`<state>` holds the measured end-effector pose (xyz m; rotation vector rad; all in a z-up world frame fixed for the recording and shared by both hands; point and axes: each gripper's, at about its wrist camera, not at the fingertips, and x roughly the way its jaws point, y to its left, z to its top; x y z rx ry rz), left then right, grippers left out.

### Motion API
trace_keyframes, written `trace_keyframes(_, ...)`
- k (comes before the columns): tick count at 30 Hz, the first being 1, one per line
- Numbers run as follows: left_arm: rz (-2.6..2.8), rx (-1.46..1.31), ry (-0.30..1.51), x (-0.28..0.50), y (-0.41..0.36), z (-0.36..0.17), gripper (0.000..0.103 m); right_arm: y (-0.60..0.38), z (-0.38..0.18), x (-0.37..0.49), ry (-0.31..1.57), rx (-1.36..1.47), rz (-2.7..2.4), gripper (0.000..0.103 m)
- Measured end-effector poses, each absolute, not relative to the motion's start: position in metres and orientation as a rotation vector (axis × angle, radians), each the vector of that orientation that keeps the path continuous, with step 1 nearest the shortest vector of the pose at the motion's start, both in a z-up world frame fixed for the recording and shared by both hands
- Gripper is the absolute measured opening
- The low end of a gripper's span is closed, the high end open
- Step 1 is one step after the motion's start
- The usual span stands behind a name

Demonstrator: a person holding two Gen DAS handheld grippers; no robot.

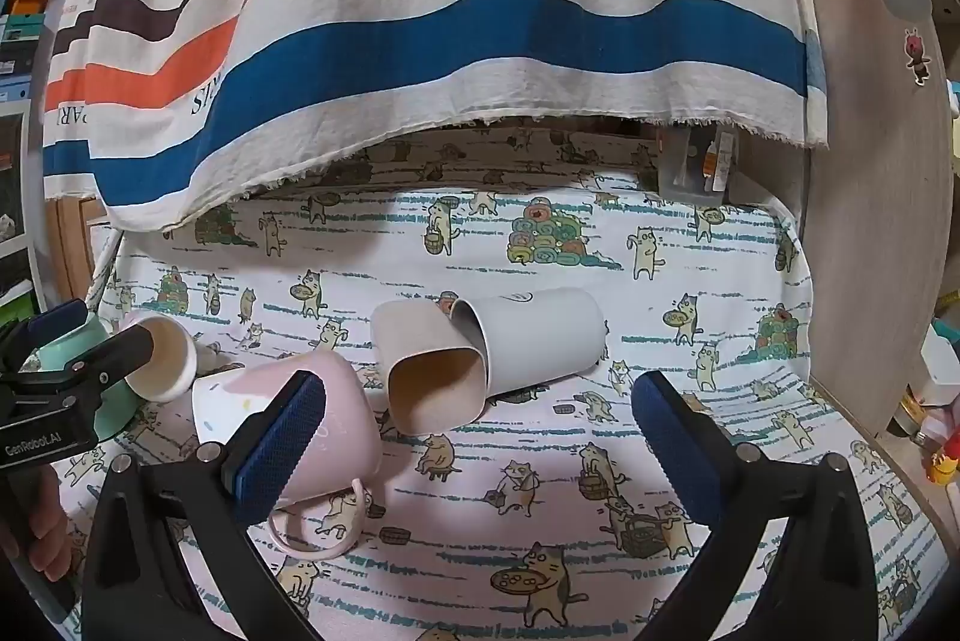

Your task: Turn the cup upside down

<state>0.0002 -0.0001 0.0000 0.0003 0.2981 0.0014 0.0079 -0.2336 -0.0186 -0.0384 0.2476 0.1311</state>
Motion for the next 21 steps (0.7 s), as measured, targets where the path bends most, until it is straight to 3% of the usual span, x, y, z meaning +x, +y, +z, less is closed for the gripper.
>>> trace_keyframes(21,0.000,0.001,0.300,0.0000,-0.0003,0.0001,0.103,-0.2332,-0.0200,0.0090,0.237,-0.054,0.140,0.103)
